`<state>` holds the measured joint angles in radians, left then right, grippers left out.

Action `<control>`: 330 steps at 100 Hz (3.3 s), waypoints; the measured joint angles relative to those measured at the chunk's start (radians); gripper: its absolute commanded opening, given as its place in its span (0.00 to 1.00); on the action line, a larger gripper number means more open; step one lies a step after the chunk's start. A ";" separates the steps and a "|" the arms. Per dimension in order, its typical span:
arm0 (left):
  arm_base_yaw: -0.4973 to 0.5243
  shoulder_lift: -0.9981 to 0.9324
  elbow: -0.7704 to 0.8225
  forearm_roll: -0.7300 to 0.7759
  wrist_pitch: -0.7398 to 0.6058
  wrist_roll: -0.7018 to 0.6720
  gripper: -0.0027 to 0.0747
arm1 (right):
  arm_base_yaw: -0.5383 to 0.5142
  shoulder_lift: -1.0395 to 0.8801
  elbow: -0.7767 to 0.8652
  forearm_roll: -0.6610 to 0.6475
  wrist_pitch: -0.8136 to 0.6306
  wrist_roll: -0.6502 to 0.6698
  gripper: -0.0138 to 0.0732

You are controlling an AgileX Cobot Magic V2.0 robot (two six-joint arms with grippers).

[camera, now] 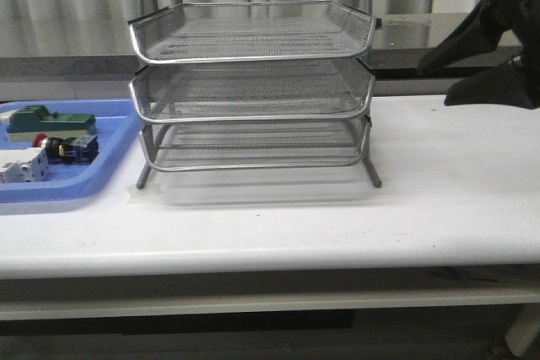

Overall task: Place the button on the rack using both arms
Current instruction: 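Hook the right gripper into the middle mesh tray's front edge, then pull the middle mesh tray out toward the robot with the right gripper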

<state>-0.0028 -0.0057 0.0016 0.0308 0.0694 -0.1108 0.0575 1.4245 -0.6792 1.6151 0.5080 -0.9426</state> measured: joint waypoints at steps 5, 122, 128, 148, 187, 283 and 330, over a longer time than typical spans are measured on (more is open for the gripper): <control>0.000 0.000 0.000 0.000 0.000 0.000 0.04 | 0.000 0.037 -0.014 0.030 0.013 -0.028 0.54; 0.000 0.000 0.000 0.000 0.000 0.000 0.04 | 0.078 0.451 -0.364 0.076 0.069 -0.064 0.52; 0.000 0.000 0.000 0.000 0.000 0.000 0.04 | 0.078 0.451 -0.368 0.081 0.069 -0.064 0.46; 0.000 0.000 0.000 0.000 0.000 0.000 0.04 | 0.078 0.451 -0.370 0.082 0.069 -0.065 0.24; 0.000 0.000 0.000 0.000 0.000 0.000 0.04 | 0.078 0.453 -0.366 0.064 0.076 -0.084 0.22; 0.000 0.000 0.000 0.000 0.000 0.000 0.04 | 0.078 0.187 0.049 0.058 0.138 -0.173 0.22; 0.000 0.000 0.000 0.000 0.000 0.000 0.04 | 0.078 0.183 0.064 0.030 0.122 -0.166 0.76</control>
<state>-0.0028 -0.0057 0.0016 0.0308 0.0694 -0.1108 0.1357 1.6074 -0.6149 1.6451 0.6299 -1.1084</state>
